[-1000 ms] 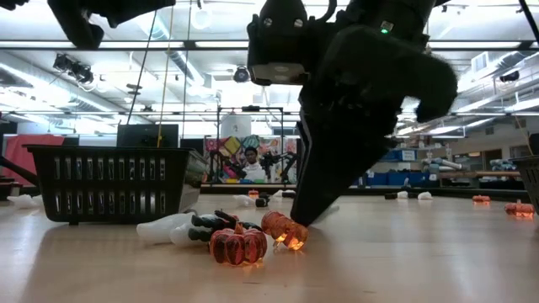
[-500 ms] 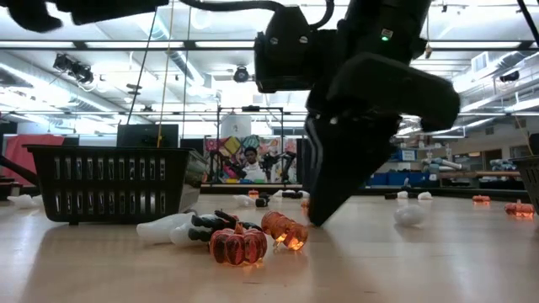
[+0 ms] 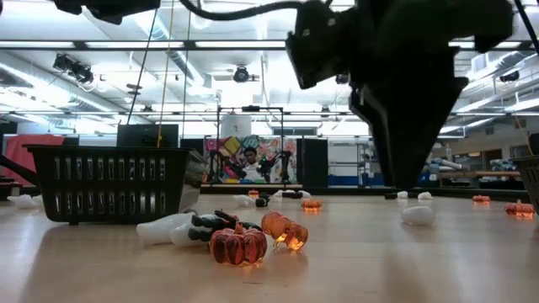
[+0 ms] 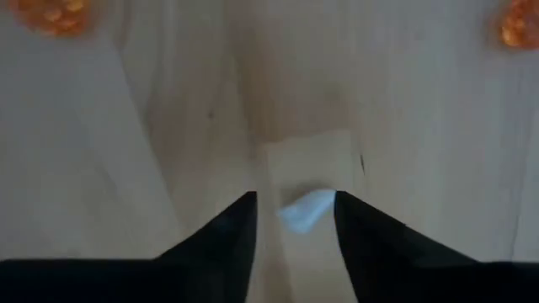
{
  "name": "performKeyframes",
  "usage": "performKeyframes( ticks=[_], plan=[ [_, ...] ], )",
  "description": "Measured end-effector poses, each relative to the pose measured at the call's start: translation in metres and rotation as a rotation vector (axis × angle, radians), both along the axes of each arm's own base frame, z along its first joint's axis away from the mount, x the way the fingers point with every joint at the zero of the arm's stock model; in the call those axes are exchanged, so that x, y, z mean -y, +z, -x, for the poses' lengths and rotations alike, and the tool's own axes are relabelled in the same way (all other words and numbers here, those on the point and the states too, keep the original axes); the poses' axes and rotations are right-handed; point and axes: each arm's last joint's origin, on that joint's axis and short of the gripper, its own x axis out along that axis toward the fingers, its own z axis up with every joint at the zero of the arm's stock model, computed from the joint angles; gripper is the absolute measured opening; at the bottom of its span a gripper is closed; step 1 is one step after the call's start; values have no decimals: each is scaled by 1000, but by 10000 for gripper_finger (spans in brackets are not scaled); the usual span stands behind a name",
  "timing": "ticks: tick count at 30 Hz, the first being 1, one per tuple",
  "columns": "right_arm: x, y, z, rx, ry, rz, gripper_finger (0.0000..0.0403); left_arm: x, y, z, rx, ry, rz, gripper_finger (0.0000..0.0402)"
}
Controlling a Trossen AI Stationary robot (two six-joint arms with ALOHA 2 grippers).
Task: Sort Halloween decoration
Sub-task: Put the white ghost toy into the middle black basket
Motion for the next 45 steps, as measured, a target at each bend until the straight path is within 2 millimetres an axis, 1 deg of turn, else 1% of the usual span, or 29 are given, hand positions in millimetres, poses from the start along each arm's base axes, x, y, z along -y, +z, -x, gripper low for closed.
performKeyframes(
  ticks=[4,8,15,23,27,45],
  plan=[
    [-1,-1,-1,23,-104,-11,207,-1,-4,1,-35,1,-25,201],
    [3,-9,5,-22,-215,15,223,-1,-7,1,-64,2,-43,201],
    [7,-26,14,-70,-314,7,224,-1,-7,1,-64,2,-42,201],
    [15,-31,13,-58,-300,-27,220,-1,-8,2,-74,-1,-49,201],
    [18,-32,11,-55,-283,-29,205,-1,-8,2,-75,0,-50,201],
    [21,-33,6,-23,-207,-18,106,-1,-8,1,-76,0,-53,201]
  ],
)
